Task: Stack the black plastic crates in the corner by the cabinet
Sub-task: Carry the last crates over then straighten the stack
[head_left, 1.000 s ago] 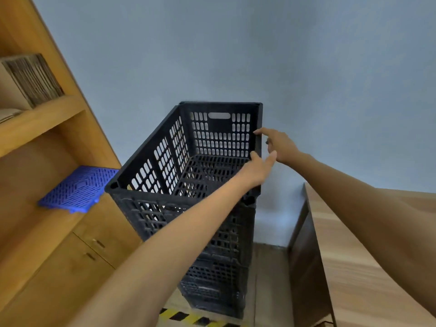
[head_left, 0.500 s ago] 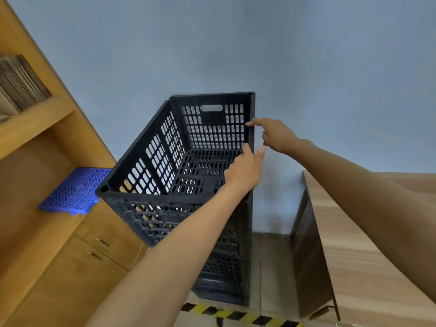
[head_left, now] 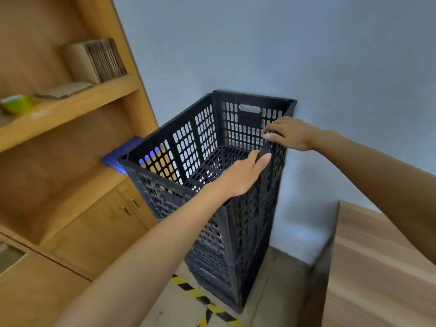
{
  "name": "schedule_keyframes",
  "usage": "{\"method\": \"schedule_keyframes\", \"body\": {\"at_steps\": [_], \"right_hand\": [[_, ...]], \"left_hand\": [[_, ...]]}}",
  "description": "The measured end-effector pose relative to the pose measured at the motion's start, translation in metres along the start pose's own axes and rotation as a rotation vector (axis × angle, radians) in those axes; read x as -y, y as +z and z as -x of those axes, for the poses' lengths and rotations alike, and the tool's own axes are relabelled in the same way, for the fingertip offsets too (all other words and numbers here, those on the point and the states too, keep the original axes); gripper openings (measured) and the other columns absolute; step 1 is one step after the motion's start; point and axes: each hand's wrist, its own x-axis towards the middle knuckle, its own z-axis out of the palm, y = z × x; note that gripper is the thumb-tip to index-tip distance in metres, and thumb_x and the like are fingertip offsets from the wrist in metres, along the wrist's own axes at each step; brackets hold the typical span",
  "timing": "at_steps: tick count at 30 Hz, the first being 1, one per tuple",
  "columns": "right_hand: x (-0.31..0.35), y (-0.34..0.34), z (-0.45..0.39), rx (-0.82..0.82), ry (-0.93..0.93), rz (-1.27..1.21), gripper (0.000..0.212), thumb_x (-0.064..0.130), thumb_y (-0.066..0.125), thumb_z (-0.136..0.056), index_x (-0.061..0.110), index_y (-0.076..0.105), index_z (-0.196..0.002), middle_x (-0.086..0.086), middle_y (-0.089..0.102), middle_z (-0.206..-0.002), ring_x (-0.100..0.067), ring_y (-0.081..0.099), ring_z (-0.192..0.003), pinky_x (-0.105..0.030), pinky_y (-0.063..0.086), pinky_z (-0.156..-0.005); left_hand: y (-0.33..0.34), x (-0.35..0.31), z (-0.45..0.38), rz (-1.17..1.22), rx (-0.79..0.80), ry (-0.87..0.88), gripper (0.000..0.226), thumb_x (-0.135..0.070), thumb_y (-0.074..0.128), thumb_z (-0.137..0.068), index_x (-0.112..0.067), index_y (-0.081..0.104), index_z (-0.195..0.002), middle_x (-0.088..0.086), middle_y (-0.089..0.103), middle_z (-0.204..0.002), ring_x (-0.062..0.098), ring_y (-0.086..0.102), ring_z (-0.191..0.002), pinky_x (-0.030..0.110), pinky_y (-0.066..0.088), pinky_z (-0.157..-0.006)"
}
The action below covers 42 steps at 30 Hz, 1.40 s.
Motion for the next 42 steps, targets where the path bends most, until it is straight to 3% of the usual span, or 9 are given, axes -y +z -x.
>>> {"method": "schedule_keyframes", "body": {"at_steps": [4, 9, 13, 15, 23, 28, 33, 36, 42], "right_hand": [[-0.012, -0.002, 0.002, 0.113, -0.102, 0.016, 0.099, 0.088, 0.003, -0.071, 0.028, 0.043, -0.139, -0.003, 0.046, -0.143, -0.024, 0.040, -0.135, -0.048, 0.036, -0.108], [-0.030, -0.009, -0.004, 0.145, -0.130, 0.070, 0.116, 0.096, 0.002, -0.061, 0.025, 0.036, -0.146, -0.004, 0.043, -0.148, -0.025, 0.041, -0.135, -0.043, 0.035, -0.110], [-0.029, -0.003, -0.007, 0.035, -0.148, 0.048, 0.104, 0.090, 0.015, -0.067, 0.027, 0.031, -0.148, -0.009, 0.054, -0.139, -0.029, 0.053, -0.123, -0.040, 0.044, -0.098], [-0.031, -0.002, -0.010, -0.036, -0.178, 0.099, 0.110, 0.094, 0.006, -0.063, 0.027, 0.030, -0.147, -0.011, 0.062, -0.126, -0.030, 0.059, -0.112, -0.041, 0.048, -0.091], [-0.038, 0.015, -0.014, -0.155, -0.174, 0.087, 0.097, 0.090, 0.010, -0.070, 0.026, 0.032, -0.140, -0.003, 0.065, -0.116, -0.024, 0.060, -0.099, -0.039, 0.043, -0.085], [-0.032, 0.013, -0.010, -0.198, -0.174, 0.083, 0.090, 0.083, 0.023, -0.074, 0.019, 0.033, -0.136, -0.003, 0.065, -0.103, -0.022, 0.053, -0.076, -0.038, 0.042, -0.078], [-0.027, 0.019, -0.006, -0.241, -0.134, 0.090, 0.092, 0.091, 0.012, -0.068, 0.021, 0.041, -0.120, -0.005, 0.063, -0.091, -0.025, 0.058, -0.077, -0.038, 0.047, -0.071], [-0.021, 0.023, -0.002, -0.256, -0.111, 0.084, 0.084, 0.091, 0.014, -0.070, 0.024, 0.041, -0.112, -0.004, 0.060, -0.088, -0.025, 0.056, -0.079, -0.040, 0.049, -0.068], [0.010, 0.021, 0.016, -0.303, -0.068, 0.088, 0.078, 0.090, 0.011, -0.071, 0.023, 0.042, -0.098, 0.000, 0.057, -0.081, -0.022, 0.051, -0.073, -0.034, 0.039, -0.061]], "left_hand": [[0.008, -0.005, 0.002, -0.277, -0.052, -0.100, 0.060, -0.055, 0.015, -0.101, -0.021, 0.018, -0.150, 0.018, 0.063, -0.105, 0.038, 0.060, -0.095, 0.041, 0.040, -0.068], [0.034, -0.020, 0.009, -0.374, -0.297, -0.191, 0.037, -0.040, 0.020, -0.105, -0.013, 0.040, -0.121, 0.016, 0.063, -0.100, 0.039, 0.060, -0.086, 0.043, 0.041, -0.068], [0.032, -0.016, 0.006, -0.412, -0.353, -0.160, 0.047, -0.049, 0.017, -0.103, -0.011, 0.045, -0.111, 0.014, 0.064, -0.092, 0.034, 0.054, -0.070, 0.041, 0.043, -0.060], [0.032, -0.017, 0.006, -0.466, -0.368, -0.145, 0.053, -0.053, 0.015, -0.102, -0.011, 0.046, -0.111, 0.014, 0.064, -0.088, 0.032, 0.050, -0.066, 0.040, 0.041, -0.057], [0.030, -0.014, 0.008, -0.520, -0.399, -0.116, 0.051, -0.047, 0.014, -0.104, -0.010, 0.049, -0.108, 0.011, 0.060, -0.084, 0.030, 0.045, -0.064, 0.038, 0.037, -0.056], [0.029, -0.004, 0.005, -0.656, -0.374, -0.008, 0.059, -0.033, 0.002, -0.095, -0.013, 0.041, -0.136, 0.008, 0.057, -0.098, 0.028, 0.039, -0.064, 0.032, 0.014, -0.042], [0.023, -0.001, 0.018, -0.666, -0.344, 0.034, 0.041, -0.015, 0.031, -0.102, -0.010, 0.034, -0.142, 0.009, 0.053, -0.106, 0.027, 0.038, -0.067, 0.034, 0.021, -0.046], [0.018, 0.007, 0.025, -0.648, -0.344, 0.048, 0.033, -0.015, 0.031, -0.101, -0.009, 0.041, -0.133, 0.010, 0.055, -0.104, 0.028, 0.037, -0.064, 0.033, 0.015, -0.042], [0.003, 0.028, 0.047, -0.562, -0.358, 0.138, 0.022, -0.026, 0.029, -0.106, -0.009, 0.044, -0.104, 0.006, 0.044, -0.071, 0.026, 0.035, -0.055, 0.033, 0.016, -0.042]]}}
